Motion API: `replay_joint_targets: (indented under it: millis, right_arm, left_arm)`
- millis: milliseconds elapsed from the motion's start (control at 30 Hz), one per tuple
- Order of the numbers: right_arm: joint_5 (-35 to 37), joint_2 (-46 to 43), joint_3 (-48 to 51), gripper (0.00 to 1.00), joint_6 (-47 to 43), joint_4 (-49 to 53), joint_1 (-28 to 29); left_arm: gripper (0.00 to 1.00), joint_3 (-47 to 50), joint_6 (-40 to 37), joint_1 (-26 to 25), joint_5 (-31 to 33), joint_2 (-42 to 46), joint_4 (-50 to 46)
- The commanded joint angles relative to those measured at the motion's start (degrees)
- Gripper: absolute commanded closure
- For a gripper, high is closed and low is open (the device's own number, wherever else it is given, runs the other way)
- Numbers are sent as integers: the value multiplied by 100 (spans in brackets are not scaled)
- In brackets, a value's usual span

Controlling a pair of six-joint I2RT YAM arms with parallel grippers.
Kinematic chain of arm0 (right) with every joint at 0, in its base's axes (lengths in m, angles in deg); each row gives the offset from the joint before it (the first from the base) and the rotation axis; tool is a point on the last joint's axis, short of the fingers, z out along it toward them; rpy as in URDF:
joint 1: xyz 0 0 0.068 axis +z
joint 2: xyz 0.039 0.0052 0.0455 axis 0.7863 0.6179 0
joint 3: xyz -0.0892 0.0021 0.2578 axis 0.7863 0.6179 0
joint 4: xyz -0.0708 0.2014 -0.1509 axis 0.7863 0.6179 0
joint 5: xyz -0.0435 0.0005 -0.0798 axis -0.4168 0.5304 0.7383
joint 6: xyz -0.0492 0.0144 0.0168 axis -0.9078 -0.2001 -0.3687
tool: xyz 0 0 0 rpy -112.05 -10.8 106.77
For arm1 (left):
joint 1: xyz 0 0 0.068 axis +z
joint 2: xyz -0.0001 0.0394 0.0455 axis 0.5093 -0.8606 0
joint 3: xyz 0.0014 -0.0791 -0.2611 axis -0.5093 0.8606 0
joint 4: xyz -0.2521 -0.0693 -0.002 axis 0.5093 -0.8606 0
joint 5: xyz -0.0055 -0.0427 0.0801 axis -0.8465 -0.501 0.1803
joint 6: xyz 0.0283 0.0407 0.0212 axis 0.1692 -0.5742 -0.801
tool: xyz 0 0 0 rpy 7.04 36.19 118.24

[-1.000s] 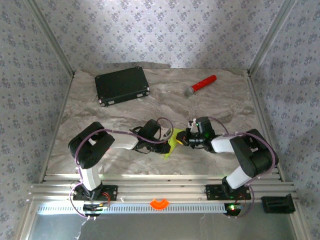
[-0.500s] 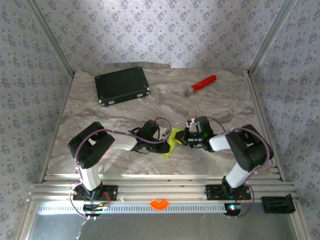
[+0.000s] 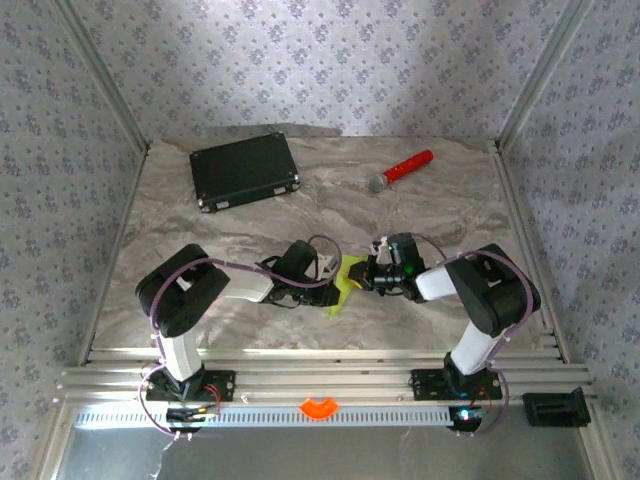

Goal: Fold a paper plane with a square sheet of paper (pick it up from the middle)

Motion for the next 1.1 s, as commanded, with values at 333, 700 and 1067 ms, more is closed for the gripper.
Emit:
replay_joint_targets:
  millis: [333,700,1067]
  right_arm:
    - [611,318,-246,99,-576,1215,71]
    - [714,347,-477,99,-694,1657,175]
    - [741,331,-490,100,-708,1728,206]
  left_arm:
    - [77,71,-490,23,49,378,-1013]
    - [53,121,-187,114,312,1313,-1228]
    - [48,-147,776,456,-729,572,-352]
